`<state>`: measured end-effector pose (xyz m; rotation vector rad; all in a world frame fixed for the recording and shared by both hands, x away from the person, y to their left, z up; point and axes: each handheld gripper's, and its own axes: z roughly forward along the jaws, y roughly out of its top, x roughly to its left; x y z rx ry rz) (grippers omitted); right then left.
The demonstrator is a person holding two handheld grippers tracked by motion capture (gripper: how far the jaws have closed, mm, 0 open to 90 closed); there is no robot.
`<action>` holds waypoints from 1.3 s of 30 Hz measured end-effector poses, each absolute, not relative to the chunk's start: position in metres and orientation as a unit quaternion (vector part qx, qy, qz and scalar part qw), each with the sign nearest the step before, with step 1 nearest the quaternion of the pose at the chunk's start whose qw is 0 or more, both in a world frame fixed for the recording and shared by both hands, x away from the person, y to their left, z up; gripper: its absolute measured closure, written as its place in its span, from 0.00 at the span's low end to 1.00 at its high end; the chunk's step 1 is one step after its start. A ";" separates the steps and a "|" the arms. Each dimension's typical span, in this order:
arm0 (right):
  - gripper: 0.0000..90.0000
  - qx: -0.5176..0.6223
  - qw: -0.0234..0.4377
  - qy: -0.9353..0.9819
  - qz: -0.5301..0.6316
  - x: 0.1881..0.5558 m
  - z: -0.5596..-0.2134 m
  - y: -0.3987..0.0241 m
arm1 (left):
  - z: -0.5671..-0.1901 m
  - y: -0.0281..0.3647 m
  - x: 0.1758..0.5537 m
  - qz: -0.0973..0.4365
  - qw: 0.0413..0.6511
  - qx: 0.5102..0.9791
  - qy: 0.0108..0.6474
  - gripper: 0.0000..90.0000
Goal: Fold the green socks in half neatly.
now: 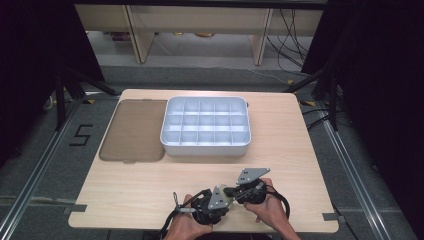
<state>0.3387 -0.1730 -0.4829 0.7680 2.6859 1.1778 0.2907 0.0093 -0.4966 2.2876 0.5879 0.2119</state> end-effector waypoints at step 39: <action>0.96 0.264 0.056 0.887 0.375 0.338 -0.487 -0.175 | -0.496 0.021 0.302 0.079 0.364 0.899 0.232 0.94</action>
